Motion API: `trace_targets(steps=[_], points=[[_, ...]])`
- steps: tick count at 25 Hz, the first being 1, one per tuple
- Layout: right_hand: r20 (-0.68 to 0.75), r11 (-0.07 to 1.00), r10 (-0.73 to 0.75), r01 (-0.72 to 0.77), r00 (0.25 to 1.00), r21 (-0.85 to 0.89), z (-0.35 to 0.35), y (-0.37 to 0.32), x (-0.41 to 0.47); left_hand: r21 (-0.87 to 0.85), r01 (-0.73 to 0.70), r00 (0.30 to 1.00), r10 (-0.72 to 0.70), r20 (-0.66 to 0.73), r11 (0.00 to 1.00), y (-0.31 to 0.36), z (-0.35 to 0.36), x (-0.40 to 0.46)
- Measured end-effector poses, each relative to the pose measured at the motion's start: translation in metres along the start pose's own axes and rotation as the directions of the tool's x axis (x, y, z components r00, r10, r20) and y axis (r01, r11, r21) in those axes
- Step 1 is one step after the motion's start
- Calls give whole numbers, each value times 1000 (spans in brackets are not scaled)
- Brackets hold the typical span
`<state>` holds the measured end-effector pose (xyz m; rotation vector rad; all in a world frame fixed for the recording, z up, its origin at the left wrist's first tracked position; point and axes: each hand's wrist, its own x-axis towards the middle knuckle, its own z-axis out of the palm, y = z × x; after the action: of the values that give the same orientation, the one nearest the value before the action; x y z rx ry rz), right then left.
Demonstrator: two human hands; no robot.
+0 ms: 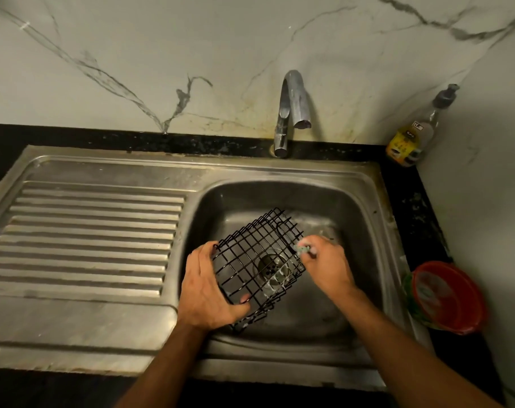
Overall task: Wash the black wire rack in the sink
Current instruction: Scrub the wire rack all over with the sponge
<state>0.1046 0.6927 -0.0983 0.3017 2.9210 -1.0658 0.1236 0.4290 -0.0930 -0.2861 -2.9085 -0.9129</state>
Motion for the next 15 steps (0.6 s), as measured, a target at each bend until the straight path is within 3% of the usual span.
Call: trace_targets(steps=[5,7,12,15], points=[[101,933,-348,335,932,129,17,-45,-56,0,13,1000,-13,0,1000,-2,3,1],[43,939,-299,286,953,190,16,-43,-56,-12,12,1000,-12,15,1000,0,2,2],[-33,987,41,-36,999,154,20,-13,-22,-14,-6,1000,6,26,1000,2,2,3],[-2,986,12,-12,1000,167,21,-23,-33,-22,4,1000,-3,31,1000,2,3,4]])
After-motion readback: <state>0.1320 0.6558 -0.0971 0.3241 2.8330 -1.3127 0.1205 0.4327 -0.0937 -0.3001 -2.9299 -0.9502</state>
